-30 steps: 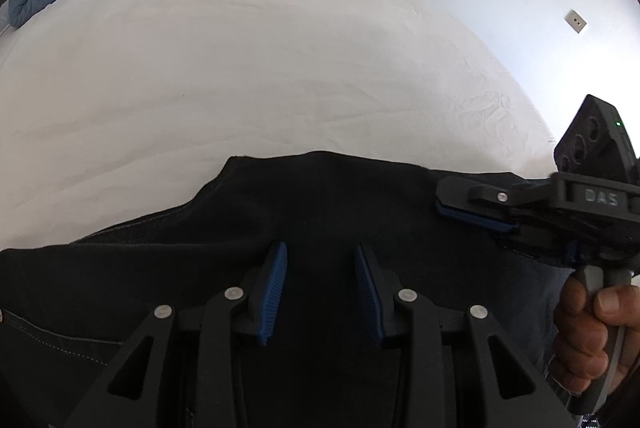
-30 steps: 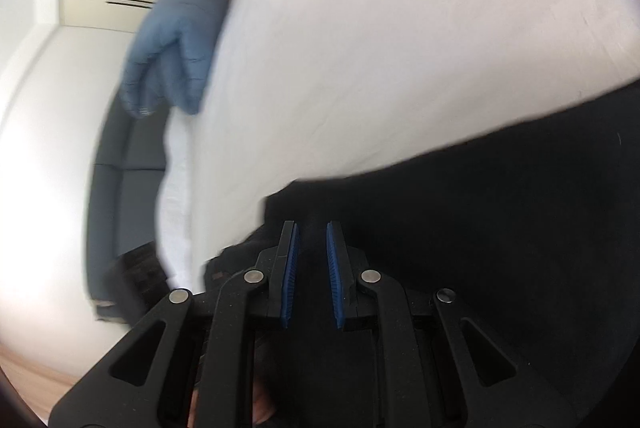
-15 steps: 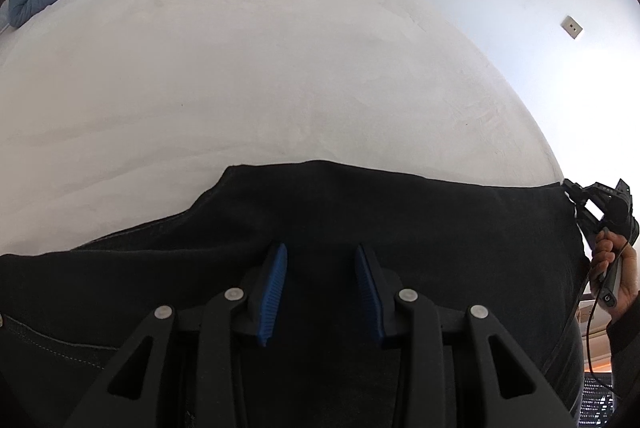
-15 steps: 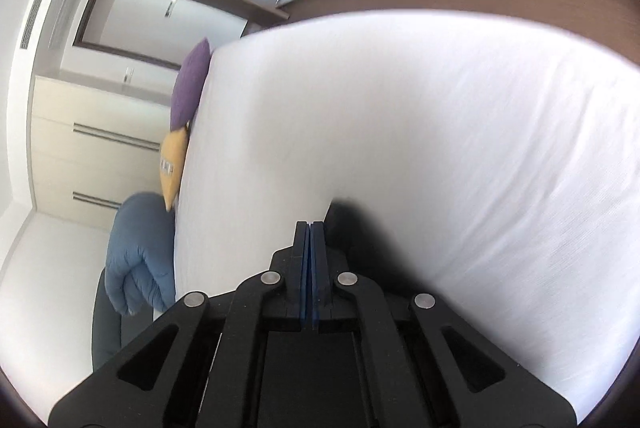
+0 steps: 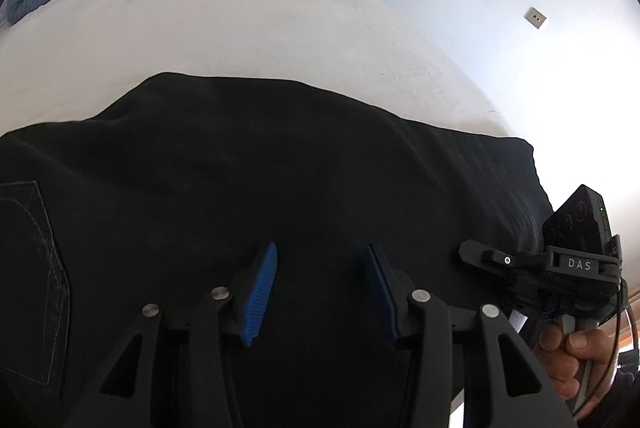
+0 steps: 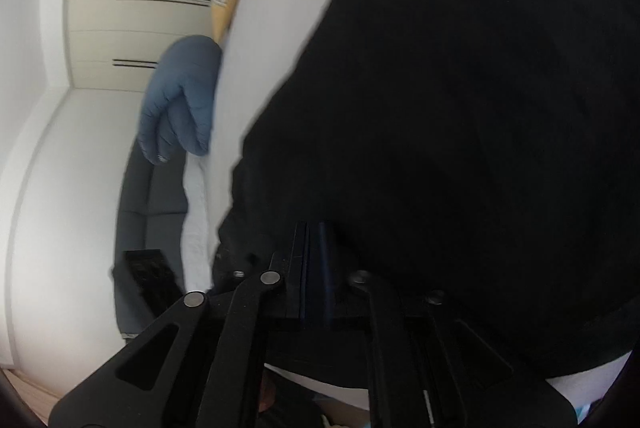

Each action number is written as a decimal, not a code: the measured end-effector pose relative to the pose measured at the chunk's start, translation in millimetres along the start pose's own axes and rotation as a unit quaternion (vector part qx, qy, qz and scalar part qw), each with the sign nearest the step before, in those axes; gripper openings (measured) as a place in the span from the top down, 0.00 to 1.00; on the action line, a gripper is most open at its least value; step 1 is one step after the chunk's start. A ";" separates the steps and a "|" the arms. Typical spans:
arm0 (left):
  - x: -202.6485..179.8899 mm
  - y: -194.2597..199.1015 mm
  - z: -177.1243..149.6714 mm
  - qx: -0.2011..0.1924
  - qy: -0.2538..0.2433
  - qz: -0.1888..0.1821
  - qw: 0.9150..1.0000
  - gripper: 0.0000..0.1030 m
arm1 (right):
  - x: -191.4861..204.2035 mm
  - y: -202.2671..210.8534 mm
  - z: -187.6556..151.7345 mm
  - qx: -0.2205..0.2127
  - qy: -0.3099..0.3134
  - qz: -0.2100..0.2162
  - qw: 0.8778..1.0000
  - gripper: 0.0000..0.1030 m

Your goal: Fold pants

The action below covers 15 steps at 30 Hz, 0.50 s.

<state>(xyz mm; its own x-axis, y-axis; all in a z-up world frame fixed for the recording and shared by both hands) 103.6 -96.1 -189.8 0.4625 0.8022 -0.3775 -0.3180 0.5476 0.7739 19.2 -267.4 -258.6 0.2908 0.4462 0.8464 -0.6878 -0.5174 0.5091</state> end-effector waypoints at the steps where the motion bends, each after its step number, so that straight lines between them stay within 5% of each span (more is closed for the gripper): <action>1: 6.1 3.4 -2.1 -0.003 0.012 -0.008 1.000 0.53 | -2.0 3.9 7.0 -0.008 0.005 -0.008 1.000 1.00; 3: 15.9 9.2 -0.1 -0.008 0.027 -0.013 1.000 0.54 | -12.4 18.8 43.0 -0.054 -0.020 -0.024 0.998 1.00; 8: 52.1 24.1 -6.9 -0.020 0.066 -0.034 0.997 0.82 | -74.0 118.7 109.4 -0.202 -0.093 -0.071 0.972 1.00; 13: 90.0 52.8 -12.8 -0.030 0.075 0.001 0.997 0.83 | -99.6 202.1 143.2 -0.295 -0.122 -0.147 0.936 1.00; 15: 106.4 70.6 -14.1 -0.039 0.084 0.005 0.996 0.83 | -97.9 215.8 145.9 -0.310 -0.142 -0.126 0.932 0.98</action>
<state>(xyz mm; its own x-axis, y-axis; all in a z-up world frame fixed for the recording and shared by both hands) 118.7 31.3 -182.4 0.3153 0.8332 -0.4543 -0.3882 0.5501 0.7394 -60.7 -529.3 -208.8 0.5993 0.2400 0.7637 -0.7997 0.1379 0.5843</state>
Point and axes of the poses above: each gripper's, at about its wrist camera, not at the fingertips, and y roughly against the way its jaws point, x to its left, z to its top, the point moved 7 cm from there along -y, roughly the way its jaws point, and after that the axes turned 1 degree about y, right-handed, at the moved point
